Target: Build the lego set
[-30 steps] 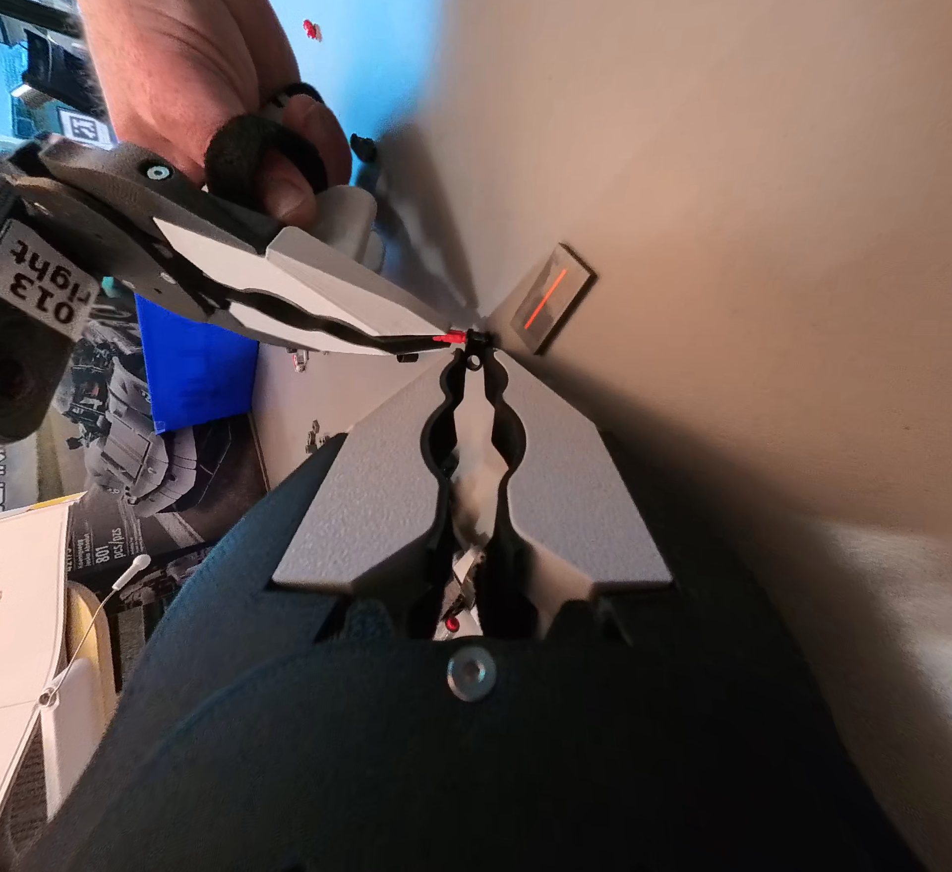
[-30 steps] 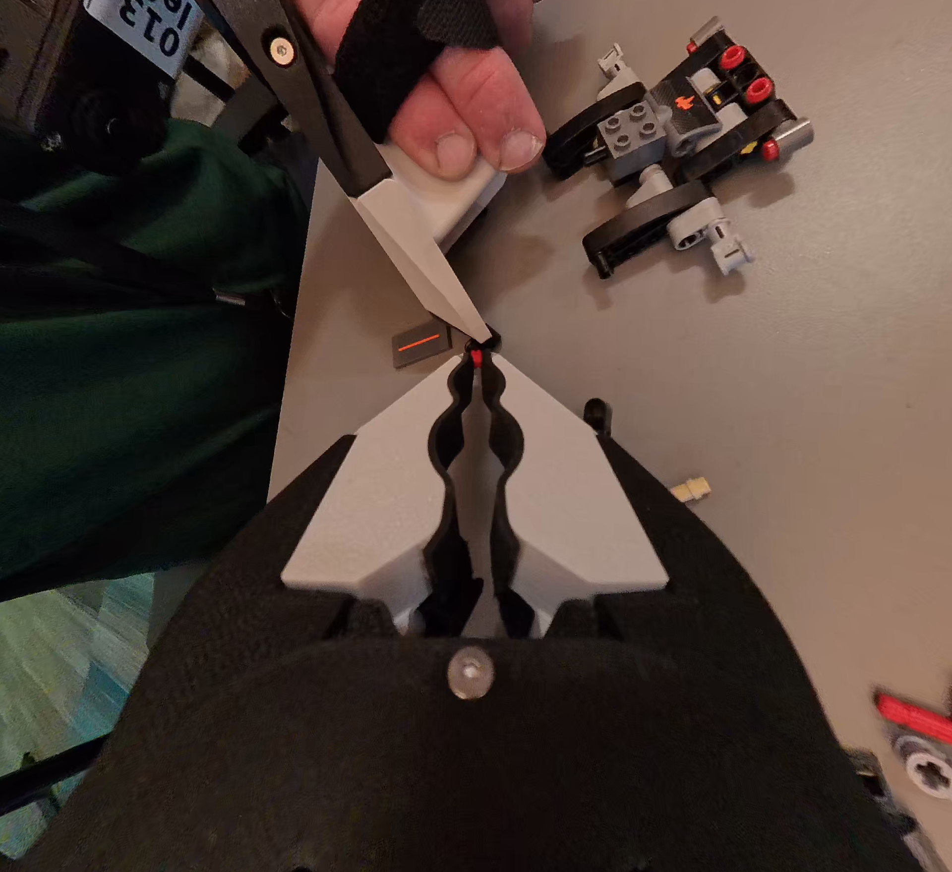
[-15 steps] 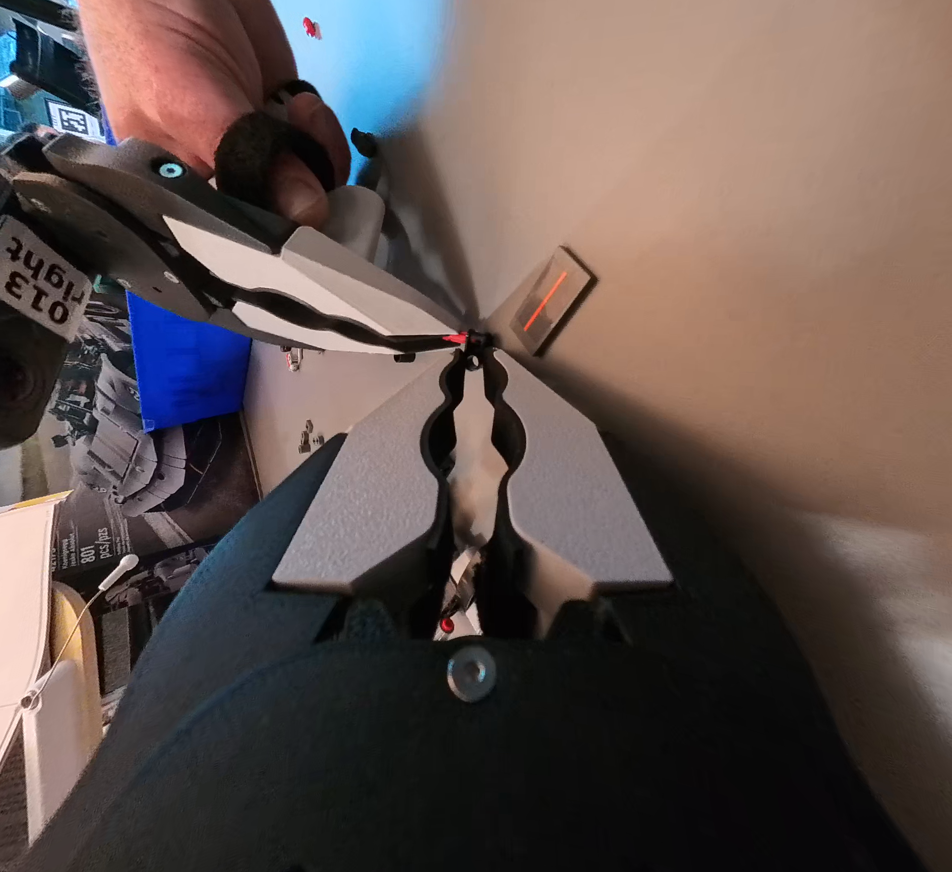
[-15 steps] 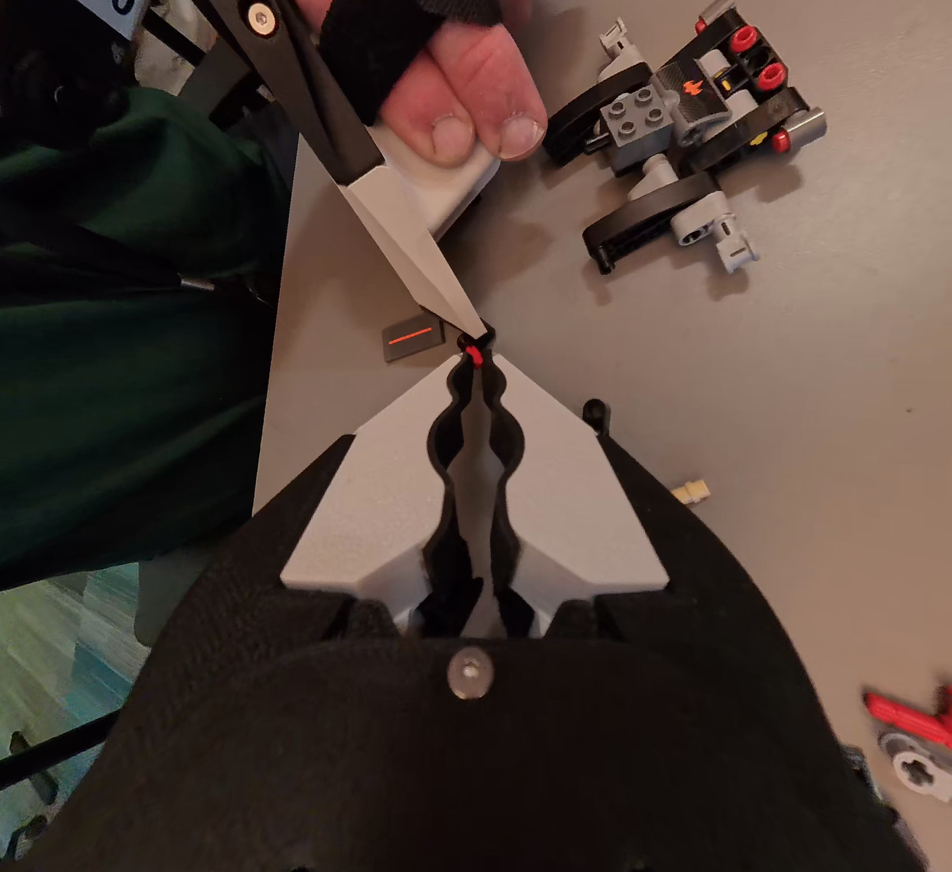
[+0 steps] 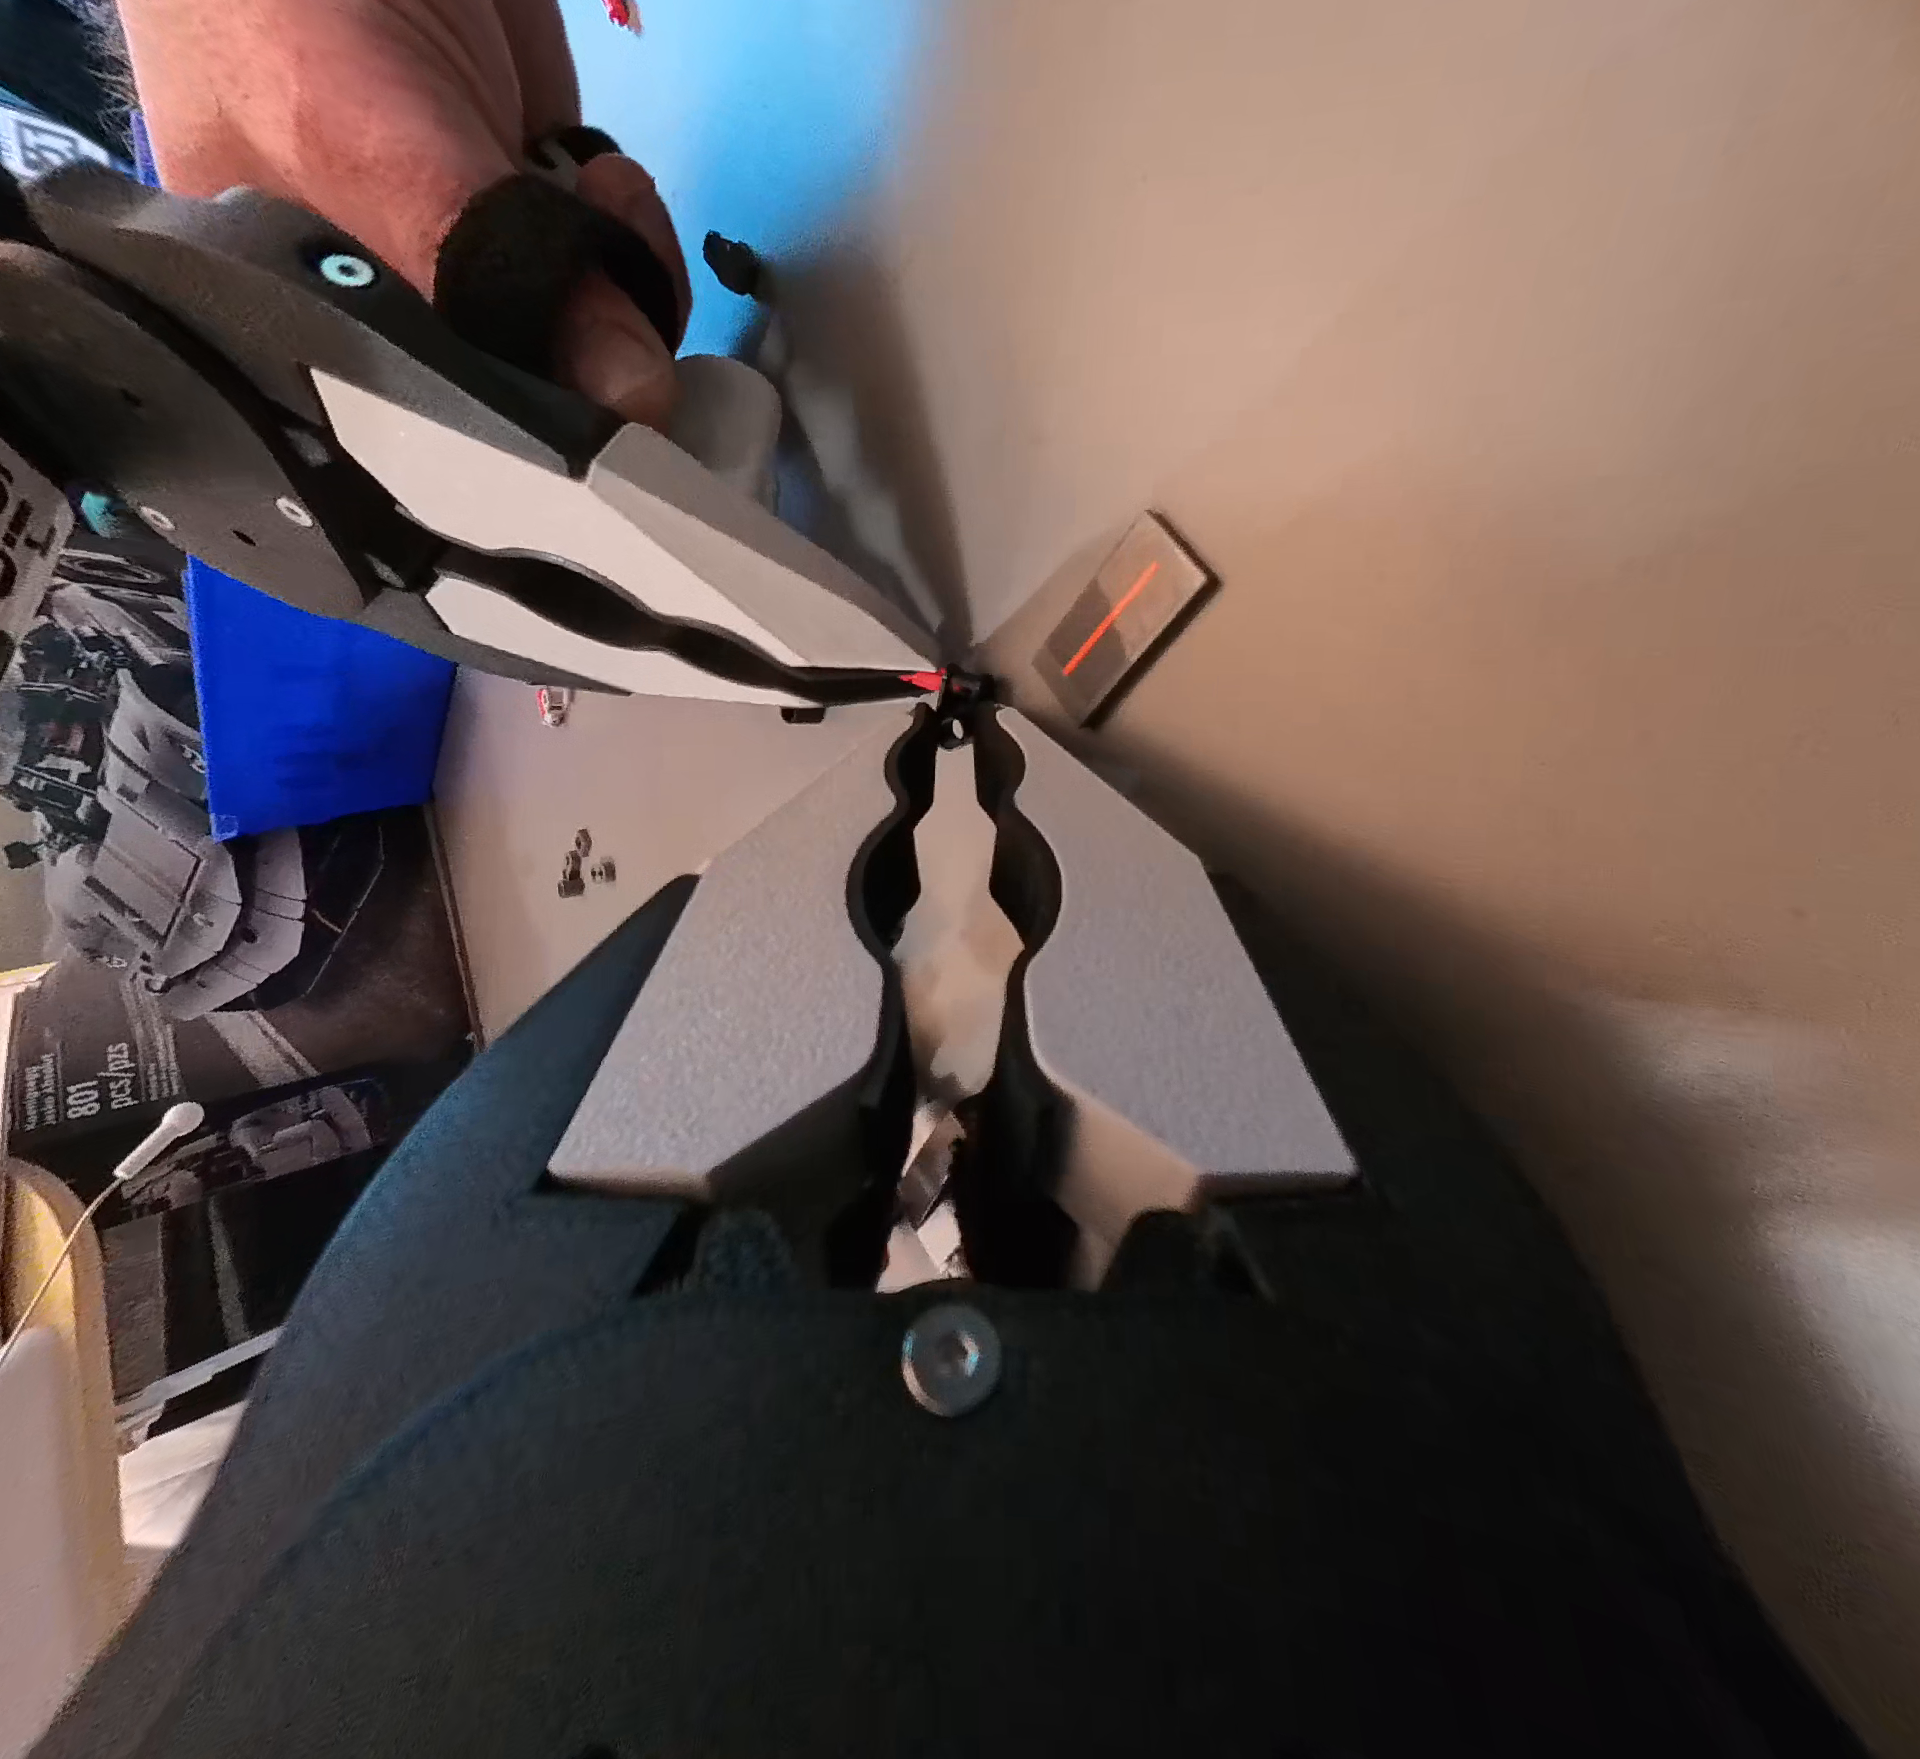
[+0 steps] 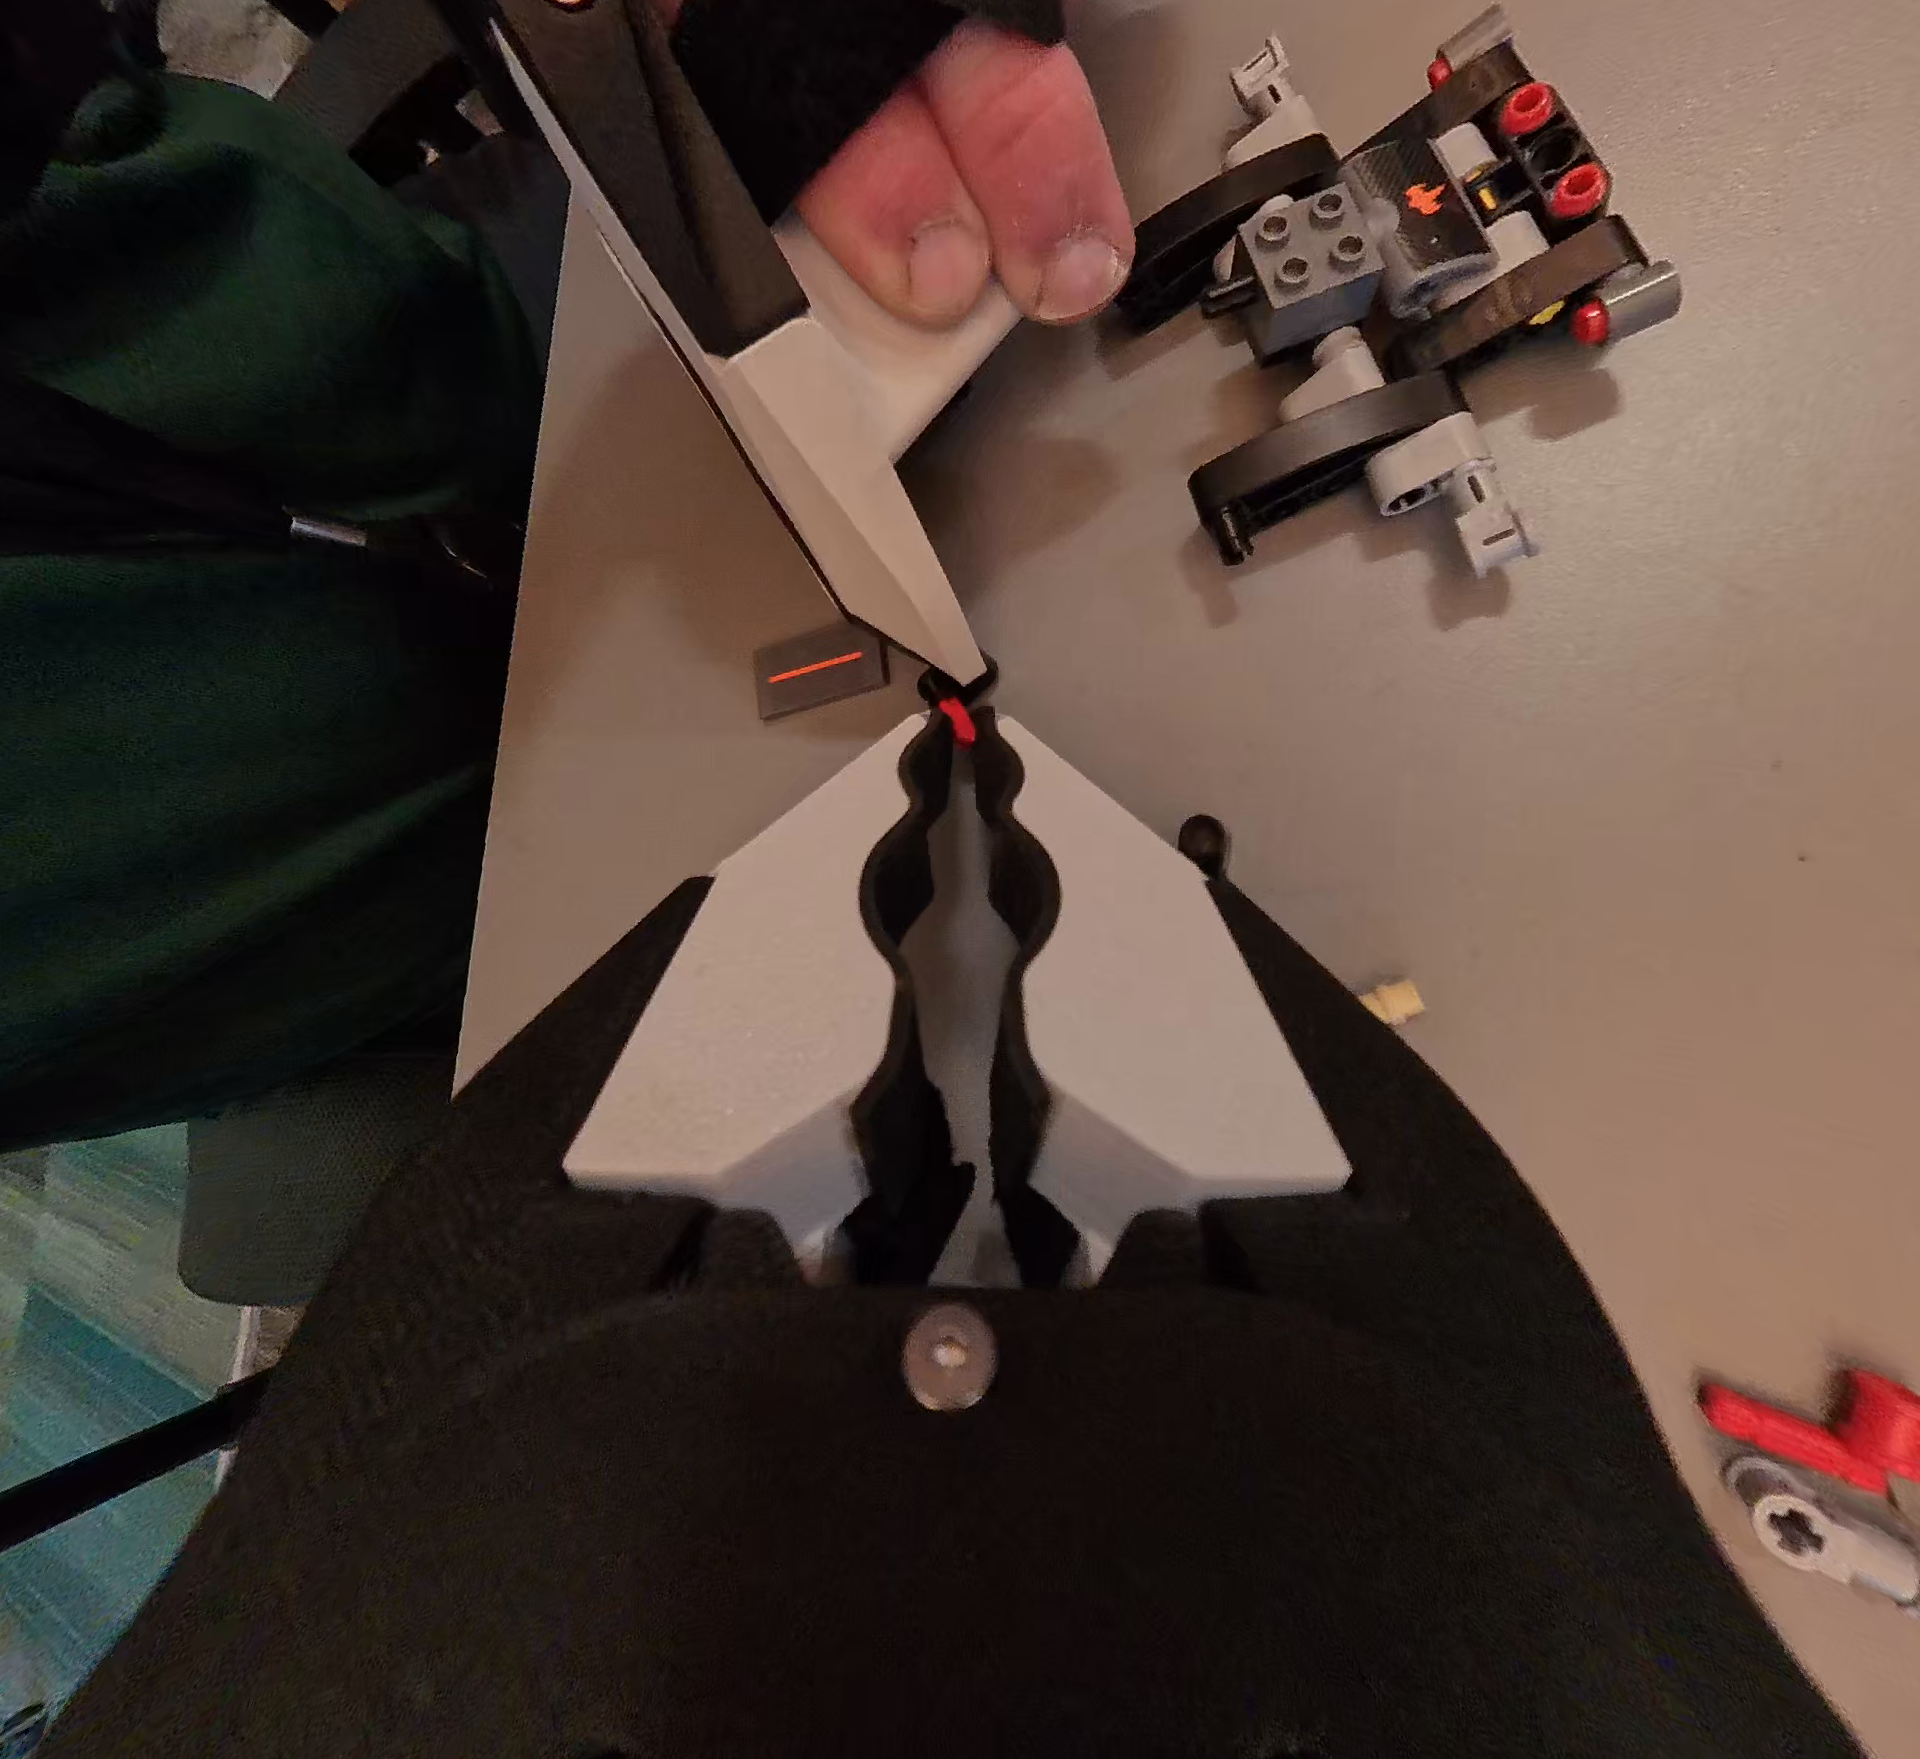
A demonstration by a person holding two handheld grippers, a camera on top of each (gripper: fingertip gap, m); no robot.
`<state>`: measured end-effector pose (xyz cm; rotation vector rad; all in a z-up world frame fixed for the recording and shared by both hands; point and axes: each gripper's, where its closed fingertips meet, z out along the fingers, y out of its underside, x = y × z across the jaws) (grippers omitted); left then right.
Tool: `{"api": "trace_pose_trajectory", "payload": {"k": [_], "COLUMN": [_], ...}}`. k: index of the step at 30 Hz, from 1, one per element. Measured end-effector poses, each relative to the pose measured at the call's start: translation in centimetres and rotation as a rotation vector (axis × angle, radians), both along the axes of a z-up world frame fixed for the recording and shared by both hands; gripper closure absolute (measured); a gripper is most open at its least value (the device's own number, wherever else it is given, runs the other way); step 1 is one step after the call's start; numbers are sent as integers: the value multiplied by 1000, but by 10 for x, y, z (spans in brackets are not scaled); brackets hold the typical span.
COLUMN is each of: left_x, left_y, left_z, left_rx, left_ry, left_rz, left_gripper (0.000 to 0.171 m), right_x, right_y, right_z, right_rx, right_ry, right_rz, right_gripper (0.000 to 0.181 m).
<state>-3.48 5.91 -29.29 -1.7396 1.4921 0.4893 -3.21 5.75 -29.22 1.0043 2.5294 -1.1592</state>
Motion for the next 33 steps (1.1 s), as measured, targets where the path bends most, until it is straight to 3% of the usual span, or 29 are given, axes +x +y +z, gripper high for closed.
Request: {"api": "trace_pose_trajectory", "payload": {"k": [5, 8, 12, 14, 18, 33], "left_x": [-1, -6, -8, -7, -4, -1], "left_y": [0, 3, 8, 8, 8, 2], "left_z": [1, 2, 18, 22, 31, 45], "left_rx": [-34, -75, -105, -141, -170, -182], "left_ry": [-43, -107, -271, -326, -397, -417], "left_rz": [26, 80, 156, 168, 177, 163], "left_gripper": [166, 166, 167, 166, 166, 166], "right_x": [-7, -16, -14, -14, -14, -12], "right_y": [3, 11, 14, 12, 6, -1], "right_z": [2, 20, 32, 28, 23, 35], "right_rx": [-4, -22, 116, 203, 273, 290], "right_ry": [3, 95, 251, 289, 330, 396], "right_rz": [-58, -140, -187, -202, -203, -236], "right_gripper": [177, 172, 164, 151, 163, 164]}}
